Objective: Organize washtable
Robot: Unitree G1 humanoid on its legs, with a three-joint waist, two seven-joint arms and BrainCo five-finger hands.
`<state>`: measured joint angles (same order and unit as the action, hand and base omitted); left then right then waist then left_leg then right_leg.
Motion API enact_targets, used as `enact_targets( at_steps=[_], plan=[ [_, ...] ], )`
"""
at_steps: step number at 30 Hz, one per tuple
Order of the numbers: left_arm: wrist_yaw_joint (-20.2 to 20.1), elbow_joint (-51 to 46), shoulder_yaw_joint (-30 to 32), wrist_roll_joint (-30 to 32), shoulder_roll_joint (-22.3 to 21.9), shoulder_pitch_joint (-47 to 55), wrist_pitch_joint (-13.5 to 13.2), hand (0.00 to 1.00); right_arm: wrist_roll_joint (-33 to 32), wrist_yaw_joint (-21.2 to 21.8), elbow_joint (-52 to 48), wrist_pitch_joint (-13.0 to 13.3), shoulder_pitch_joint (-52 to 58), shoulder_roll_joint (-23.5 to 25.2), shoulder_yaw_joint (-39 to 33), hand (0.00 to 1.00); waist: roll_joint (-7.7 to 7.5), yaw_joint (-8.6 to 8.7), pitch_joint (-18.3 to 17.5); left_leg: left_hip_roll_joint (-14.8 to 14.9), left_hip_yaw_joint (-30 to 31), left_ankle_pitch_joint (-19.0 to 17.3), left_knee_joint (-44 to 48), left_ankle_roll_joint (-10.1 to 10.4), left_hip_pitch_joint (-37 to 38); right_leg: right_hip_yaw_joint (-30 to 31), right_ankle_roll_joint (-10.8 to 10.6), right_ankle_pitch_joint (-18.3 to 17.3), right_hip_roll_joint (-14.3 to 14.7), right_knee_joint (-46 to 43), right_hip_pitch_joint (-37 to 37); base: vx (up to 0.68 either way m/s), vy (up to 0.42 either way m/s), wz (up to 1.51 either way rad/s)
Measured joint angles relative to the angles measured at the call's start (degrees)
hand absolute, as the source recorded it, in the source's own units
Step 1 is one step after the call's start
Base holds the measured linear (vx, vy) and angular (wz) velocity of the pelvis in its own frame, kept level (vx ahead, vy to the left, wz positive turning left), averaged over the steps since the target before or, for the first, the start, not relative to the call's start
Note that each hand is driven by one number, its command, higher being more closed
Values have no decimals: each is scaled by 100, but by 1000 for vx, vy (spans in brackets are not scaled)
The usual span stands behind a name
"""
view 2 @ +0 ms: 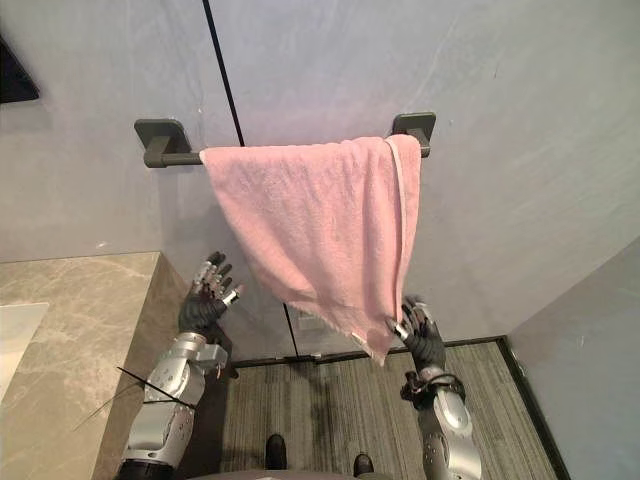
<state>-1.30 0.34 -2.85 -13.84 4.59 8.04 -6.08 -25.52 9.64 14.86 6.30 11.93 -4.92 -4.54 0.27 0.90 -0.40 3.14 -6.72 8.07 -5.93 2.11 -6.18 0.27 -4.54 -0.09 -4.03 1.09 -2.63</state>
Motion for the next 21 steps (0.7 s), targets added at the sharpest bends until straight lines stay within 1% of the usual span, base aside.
enact_targets(
  at_steps=[3,5,8,11,16,17,19,20,21],
  plan=[
    [-119,262,0,-3,7,234,125,0,-374,167,501,-134,167,18,156,0,10,-8,-17,1,-7,-4,0,0,31,8,8,-5,0,26,44,-8,-1,-1],
    [-271,269,-14,-7,12,489,217,0,-378,270,638,-249,253,21,295,0,17,-13,-24,7,-44,-23,0,18,47,29,8,-6,0,24,45,5,1,-9],
    [-685,268,-200,-16,35,1017,422,0,-357,492,672,-412,469,12,506,0,48,-34,-61,11,-137,-83,0,21,102,137,7,-8,-2,20,48,20,0,-15],
    [-951,268,-434,-36,27,1214,552,0,-329,577,687,-471,543,6,625,0,61,-34,-71,16,-145,-87,1,21,114,141,5,-15,1,16,51,9,-1,-2],
    [-981,248,-455,-129,30,1214,570,0,-329,538,681,-469,502,-2,764,0,75,-41,-83,24,-191,-109,2,41,219,154,9,-25,4,17,133,7,-4,-4],
    [-980,178,-469,-136,50,1214,569,0,-329,533,600,-472,493,-17,826,0,78,-38,-103,23,-199,-112,1,40,232,158,9,-31,4,14,137,0,0,0],
    [-1009,-162,-609,-211,190,1224,564,0,-342,595,41,-476,574,-170,1036,0,86,-45,-113,23,-203,-112,2,40,232,158,9,-31,4,14,136,0,0,0],
    [-1226,-843,-794,-501,532,1345,473,0,-577,1006,-1029,-455,665,-522,1374,0,91,-38,-138,23,-213,-113,2,40,239,167,9,-31,4,14,136,21,-5,-3],
    [-1482,-1252,-996,-994,873,1410,390,0,-947,1281,-1596,-376,629,-691,1577,0,93,-40,-181,23,-219,-120,2,48,245,171,3,-35,3,11,137,24,-4,-4]
  ],
)
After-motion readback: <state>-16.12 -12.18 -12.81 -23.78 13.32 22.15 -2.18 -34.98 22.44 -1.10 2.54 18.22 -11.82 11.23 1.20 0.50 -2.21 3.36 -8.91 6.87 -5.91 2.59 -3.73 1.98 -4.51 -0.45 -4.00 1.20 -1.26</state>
